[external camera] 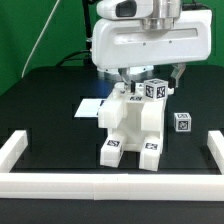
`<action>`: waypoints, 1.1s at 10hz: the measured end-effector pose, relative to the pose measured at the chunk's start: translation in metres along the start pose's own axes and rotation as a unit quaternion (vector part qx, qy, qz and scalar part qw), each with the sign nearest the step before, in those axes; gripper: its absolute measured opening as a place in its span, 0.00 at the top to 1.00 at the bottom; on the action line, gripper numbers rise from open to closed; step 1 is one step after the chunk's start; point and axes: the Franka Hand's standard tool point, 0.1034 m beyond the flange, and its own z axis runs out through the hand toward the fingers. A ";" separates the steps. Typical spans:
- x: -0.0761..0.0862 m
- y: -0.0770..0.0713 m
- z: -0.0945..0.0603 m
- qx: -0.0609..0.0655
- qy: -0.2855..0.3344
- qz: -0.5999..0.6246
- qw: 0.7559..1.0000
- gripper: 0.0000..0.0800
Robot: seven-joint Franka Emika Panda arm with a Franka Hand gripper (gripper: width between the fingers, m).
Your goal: Assemble chair
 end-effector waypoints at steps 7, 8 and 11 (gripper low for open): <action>0.000 -0.001 0.001 0.003 0.000 0.202 0.979 0.65; 0.000 -0.001 0.001 0.003 0.000 0.251 0.968 0.65; 0.001 -0.003 0.001 0.003 0.001 0.375 0.927 0.65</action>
Offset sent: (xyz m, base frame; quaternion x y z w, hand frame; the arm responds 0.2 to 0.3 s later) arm 0.0000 0.0000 0.0000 0.0000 0.0000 0.2571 0.9664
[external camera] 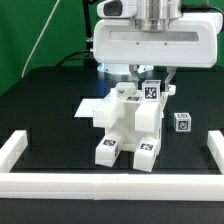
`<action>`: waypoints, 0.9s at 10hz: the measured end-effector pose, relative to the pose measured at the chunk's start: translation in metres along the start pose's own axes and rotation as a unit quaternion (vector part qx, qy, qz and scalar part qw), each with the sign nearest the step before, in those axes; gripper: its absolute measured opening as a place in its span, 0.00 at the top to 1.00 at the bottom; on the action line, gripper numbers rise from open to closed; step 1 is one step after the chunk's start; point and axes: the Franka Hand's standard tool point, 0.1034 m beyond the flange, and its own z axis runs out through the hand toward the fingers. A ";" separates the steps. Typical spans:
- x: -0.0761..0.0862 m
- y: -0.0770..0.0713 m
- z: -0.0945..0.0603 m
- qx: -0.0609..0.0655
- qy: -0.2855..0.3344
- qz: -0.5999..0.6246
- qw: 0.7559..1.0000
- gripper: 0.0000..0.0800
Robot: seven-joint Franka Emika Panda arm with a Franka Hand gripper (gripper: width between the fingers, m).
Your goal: Assemble chair
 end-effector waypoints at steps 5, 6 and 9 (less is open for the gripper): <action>0.002 0.000 0.000 0.020 -0.011 0.181 0.983 0.64; 0.002 0.000 0.000 0.020 -0.011 0.182 0.983 0.64; 0.001 -0.002 0.000 0.011 -0.004 -0.001 1.000 0.22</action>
Offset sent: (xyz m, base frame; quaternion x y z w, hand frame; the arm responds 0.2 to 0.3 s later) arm 0.0000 0.0000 0.0000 0.0000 0.0000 0.1296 0.9916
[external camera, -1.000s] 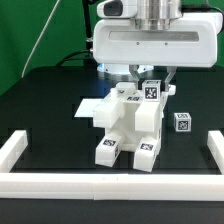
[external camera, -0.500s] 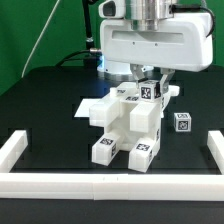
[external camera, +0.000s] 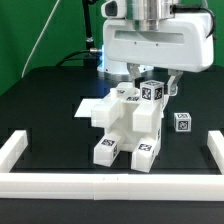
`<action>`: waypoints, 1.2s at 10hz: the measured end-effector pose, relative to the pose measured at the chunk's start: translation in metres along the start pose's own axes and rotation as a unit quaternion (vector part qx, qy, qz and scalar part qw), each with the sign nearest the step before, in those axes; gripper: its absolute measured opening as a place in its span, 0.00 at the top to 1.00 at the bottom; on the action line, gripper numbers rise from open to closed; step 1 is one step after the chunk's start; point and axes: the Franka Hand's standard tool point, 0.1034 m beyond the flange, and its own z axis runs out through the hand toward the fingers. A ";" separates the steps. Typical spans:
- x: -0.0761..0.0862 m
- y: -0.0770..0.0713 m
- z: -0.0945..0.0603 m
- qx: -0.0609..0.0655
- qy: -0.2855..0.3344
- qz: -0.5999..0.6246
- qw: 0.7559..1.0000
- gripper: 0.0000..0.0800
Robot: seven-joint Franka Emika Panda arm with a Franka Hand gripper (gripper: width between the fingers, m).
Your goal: Assemble chair
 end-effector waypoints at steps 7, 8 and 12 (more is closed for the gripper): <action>-0.001 0.004 -0.002 -0.015 0.007 -0.336 0.942 0.19; 0.001 0.005 -0.003 -0.015 0.006 -0.391 0.920 0.19; 0.002 0.008 -0.002 -0.014 0.006 -0.371 0.929 0.50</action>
Offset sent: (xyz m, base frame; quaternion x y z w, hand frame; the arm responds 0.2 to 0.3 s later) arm 0.0000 0.0000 0.0000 0.0000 0.0000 -0.1938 0.9810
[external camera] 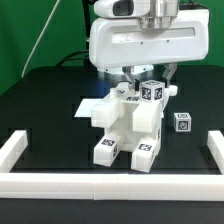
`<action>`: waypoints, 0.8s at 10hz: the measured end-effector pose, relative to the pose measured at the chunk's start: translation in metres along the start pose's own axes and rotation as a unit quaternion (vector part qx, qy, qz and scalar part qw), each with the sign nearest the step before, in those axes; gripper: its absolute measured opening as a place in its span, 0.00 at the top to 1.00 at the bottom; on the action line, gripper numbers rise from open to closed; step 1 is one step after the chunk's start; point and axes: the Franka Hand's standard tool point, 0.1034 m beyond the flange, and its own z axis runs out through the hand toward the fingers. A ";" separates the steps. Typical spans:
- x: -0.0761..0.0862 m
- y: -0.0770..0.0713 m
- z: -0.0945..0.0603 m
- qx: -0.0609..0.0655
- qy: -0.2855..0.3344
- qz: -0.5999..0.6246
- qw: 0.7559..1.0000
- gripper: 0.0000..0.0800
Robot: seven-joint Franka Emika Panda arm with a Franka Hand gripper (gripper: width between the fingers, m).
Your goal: Assemble chair
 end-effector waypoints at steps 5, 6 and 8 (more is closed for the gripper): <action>0.000 -0.001 0.000 0.001 0.000 0.179 0.984 0.64; 0.001 -0.001 0.000 0.001 0.002 0.223 0.975 0.64; 0.002 -0.003 0.001 0.002 0.005 0.328 0.945 0.64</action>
Offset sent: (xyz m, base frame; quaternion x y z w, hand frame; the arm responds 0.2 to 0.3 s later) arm 0.0000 0.0000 0.0000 0.0000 0.0000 0.1296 0.9916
